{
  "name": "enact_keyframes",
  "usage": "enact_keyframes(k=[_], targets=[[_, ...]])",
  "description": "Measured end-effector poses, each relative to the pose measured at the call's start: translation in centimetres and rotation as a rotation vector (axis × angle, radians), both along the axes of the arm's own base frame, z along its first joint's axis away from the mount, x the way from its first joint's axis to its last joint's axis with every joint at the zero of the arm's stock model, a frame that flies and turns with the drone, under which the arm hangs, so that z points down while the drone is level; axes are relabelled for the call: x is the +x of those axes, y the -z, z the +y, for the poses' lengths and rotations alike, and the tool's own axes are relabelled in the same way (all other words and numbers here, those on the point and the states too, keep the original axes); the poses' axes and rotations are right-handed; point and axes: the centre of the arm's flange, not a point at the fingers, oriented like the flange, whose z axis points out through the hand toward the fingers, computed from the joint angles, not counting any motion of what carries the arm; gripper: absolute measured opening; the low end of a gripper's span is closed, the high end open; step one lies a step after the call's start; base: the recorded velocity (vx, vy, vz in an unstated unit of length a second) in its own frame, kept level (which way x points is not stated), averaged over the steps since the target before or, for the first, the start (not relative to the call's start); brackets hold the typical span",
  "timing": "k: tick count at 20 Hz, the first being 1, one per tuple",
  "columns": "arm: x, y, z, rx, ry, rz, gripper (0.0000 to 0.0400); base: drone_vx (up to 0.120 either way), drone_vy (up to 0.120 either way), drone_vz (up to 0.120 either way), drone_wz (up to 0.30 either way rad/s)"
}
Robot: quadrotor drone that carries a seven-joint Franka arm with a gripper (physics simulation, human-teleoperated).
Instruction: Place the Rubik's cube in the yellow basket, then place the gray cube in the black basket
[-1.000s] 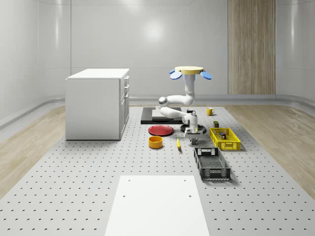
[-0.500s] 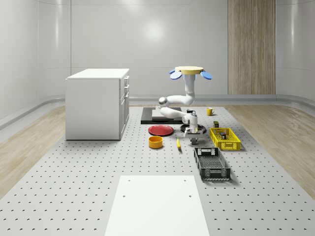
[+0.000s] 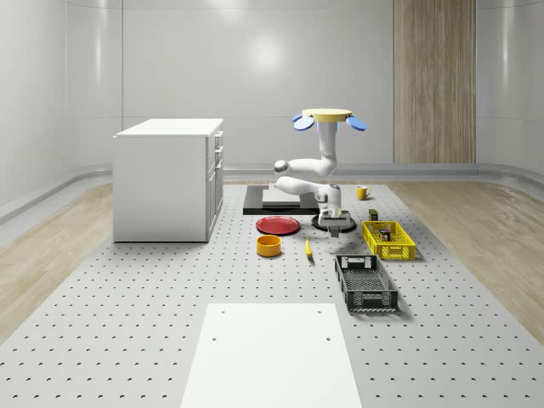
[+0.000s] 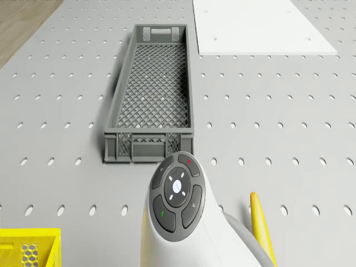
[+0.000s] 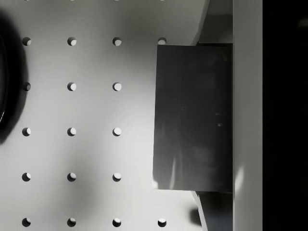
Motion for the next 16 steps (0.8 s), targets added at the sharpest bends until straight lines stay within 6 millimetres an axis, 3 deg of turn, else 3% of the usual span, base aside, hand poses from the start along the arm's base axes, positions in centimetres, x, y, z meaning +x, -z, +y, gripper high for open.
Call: enact_keyframes(k=[4,9,16], targets=[[0.0,0.48,0.0,0.0,0.0,0.0,0.0252,0.0,0.01,0.08,0.0],[0.0,0.72,0.0,0.0,0.0,0.0,0.0252,0.008,0.12,0.0,0.0],[0.0,0.8,0.0,0.0,0.0,0.0,0.0252,0.12,0.12,0.0,0.0]])
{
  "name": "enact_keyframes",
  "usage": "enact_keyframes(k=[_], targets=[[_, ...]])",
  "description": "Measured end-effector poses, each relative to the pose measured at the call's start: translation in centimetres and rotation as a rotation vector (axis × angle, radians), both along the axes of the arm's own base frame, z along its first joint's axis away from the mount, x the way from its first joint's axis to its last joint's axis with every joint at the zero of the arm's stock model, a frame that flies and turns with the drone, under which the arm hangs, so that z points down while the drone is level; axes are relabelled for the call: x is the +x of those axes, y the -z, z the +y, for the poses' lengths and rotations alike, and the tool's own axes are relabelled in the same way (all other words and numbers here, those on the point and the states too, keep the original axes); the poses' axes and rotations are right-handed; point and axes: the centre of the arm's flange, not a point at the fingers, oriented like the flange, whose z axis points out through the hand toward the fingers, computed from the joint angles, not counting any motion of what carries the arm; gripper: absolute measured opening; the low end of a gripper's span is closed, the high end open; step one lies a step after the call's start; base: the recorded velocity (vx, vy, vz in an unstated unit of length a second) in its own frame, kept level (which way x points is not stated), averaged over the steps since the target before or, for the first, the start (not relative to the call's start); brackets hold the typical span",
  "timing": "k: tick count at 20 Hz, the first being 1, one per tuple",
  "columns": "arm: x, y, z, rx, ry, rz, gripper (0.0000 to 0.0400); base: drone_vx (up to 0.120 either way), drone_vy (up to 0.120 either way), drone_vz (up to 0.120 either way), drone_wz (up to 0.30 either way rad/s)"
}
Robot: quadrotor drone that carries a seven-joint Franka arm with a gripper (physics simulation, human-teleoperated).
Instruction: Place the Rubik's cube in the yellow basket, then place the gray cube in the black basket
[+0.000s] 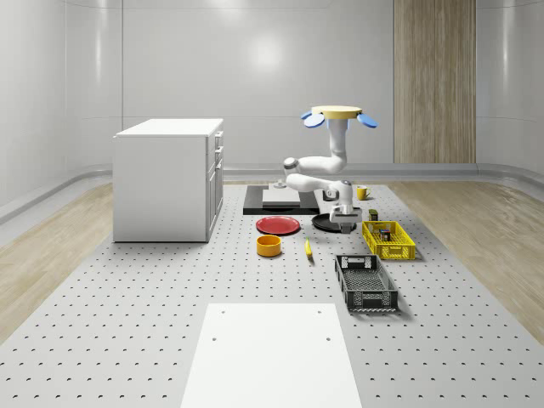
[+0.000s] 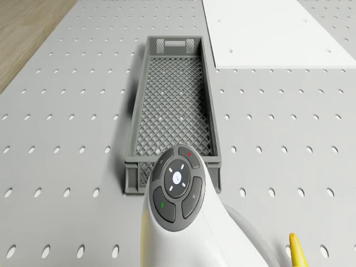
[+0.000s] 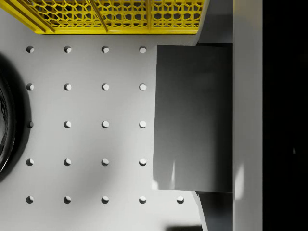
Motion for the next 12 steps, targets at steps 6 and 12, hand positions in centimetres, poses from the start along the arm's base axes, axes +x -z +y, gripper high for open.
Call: enact_keyframes(k=[6,12], targets=[[0.0,0.02,0.0,0.0,0.0,0.0,0.0252,0.12,0.047,0.0,0.0],[0.0,0.02,0.0,0.0,0.0,0.0,0.0252,0.12,0.0,0.027,0.0]])
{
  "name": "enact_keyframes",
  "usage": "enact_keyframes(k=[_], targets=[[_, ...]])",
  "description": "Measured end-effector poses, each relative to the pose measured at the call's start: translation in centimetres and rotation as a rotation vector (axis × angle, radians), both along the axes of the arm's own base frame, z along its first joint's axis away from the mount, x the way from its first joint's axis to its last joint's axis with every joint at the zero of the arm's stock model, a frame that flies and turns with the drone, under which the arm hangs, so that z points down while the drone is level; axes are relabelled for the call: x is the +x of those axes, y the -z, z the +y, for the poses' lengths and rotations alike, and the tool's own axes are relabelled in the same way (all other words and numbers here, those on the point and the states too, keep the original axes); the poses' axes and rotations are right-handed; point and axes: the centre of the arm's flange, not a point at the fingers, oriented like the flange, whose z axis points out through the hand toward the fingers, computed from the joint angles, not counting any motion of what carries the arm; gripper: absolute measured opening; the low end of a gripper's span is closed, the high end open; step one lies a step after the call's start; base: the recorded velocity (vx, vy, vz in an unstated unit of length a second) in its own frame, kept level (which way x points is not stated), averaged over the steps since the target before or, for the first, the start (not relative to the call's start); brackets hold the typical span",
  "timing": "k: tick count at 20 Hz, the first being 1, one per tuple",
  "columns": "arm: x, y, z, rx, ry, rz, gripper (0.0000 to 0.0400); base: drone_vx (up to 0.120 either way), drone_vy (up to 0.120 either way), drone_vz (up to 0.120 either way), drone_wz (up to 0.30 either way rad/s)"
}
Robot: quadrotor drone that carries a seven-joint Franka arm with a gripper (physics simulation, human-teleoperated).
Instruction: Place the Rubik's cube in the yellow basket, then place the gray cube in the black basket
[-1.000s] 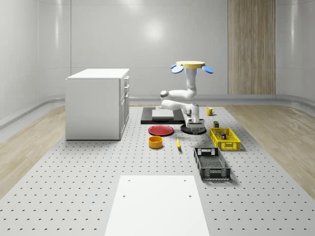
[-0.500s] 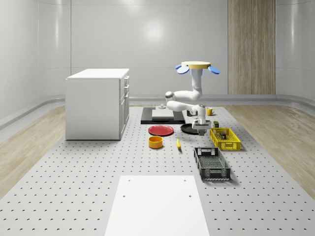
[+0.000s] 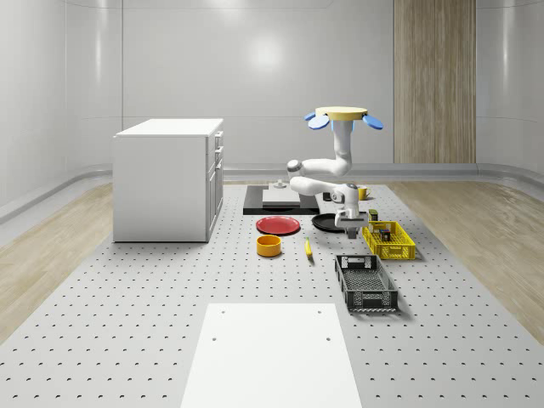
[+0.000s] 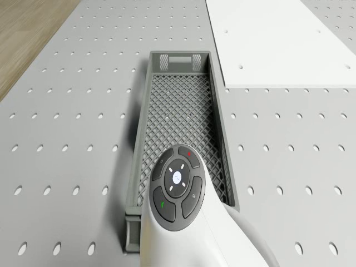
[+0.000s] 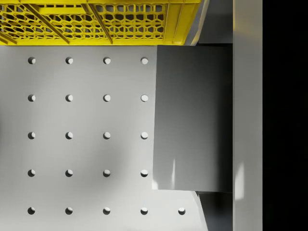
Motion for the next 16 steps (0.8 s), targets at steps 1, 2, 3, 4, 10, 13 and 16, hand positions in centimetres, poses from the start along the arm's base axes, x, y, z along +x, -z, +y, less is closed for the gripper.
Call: enact_keyframes(k=[1,2,3,4,10,13,16], targets=[[0.0,0.0,0.0,0.0,0.0,0.0,0.0252,0.12,0.0,0.12,0.0],[0.0,0.0,0.0,0.0,0.0,0.0,0.0252,0.12,0.0,0.0,0.0],[0.0,0.0,0.0,0.0,0.0,0.0,0.0252,0.12,0.0,0.0,0.0],[0.0,0.0,0.0,0.0,0.0,0.0,0.0252,0.12,0.0,0.0,0.0],[0.0,0.0,0.0,0.0,0.0,0.0,0.0252,0.12,-0.027,0.0,0.0],[0.0,0.0,0.0,0.0,0.0,0.0,0.0252,0.12,0.0,0.0,0.0],[0.0,0.0,0.0,0.0,0.0,0.0,0.0252,0.12,0.0,0.0,0.0]])
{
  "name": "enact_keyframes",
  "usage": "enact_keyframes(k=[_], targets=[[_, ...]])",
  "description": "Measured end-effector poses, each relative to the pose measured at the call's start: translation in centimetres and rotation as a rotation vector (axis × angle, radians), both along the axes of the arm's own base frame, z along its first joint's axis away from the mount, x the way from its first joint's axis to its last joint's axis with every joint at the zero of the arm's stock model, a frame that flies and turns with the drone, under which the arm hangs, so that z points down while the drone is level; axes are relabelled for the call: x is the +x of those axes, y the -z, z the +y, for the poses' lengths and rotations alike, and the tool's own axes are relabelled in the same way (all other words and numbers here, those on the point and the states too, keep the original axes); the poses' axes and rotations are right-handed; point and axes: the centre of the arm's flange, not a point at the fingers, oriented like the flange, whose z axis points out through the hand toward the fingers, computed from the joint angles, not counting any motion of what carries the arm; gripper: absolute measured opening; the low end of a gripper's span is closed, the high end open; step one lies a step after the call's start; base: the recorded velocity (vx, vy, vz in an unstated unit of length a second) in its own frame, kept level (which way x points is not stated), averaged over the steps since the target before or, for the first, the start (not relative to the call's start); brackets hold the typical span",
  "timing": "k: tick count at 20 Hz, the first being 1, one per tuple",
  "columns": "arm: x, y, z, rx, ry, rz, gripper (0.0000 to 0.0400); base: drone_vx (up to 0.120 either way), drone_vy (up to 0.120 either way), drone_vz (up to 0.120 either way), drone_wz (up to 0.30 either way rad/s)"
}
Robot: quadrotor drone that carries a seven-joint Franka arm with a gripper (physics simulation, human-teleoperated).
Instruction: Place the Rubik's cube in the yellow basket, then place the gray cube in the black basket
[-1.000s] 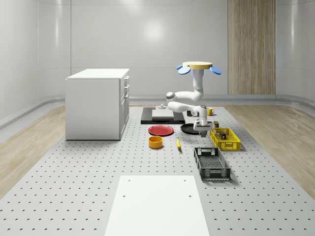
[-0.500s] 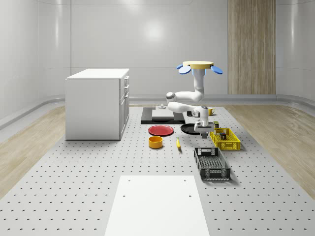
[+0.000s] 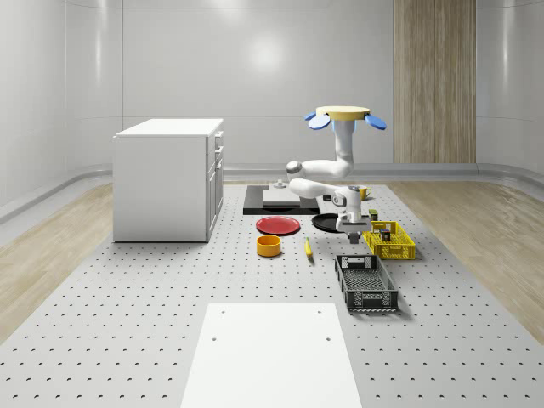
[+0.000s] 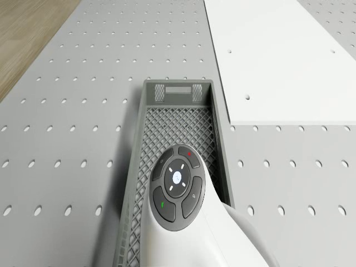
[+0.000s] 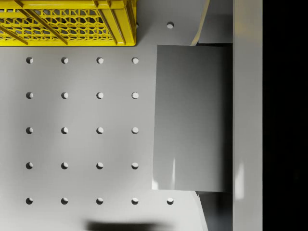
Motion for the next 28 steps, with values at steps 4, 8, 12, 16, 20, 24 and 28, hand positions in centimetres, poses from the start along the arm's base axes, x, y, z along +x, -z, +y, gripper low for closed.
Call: enact_keyframes(k=[4,8,12,16,20,24,28], targets=[[0.0,0.0,0.0,0.0,0.0,0.0,0.0252,0.12,0.0,0.0,0.0],[0.0,0.0,0.0,0.0,0.0,0.0,0.0252,0.12,0.0,0.0,0.0],[0.0,0.0,0.0,0.0,0.0,0.0,0.0252,0.08,0.0,0.0,0.0],[0.0,0.0,0.0,0.0,0.0,0.0,0.0252,0.1,0.0,0.0,0.0],[0.0,0.0,0.0,0.0,0.0,0.0,0.0252,0.12,0.0,0.0,0.0],[0.0,0.0,0.0,0.0,0.0,0.0,0.0252,0.12,0.0,0.0,0.0],[0.0,0.0,0.0,0.0,0.0,0.0,0.0252,0.12,0.0,-0.01,0.0]])
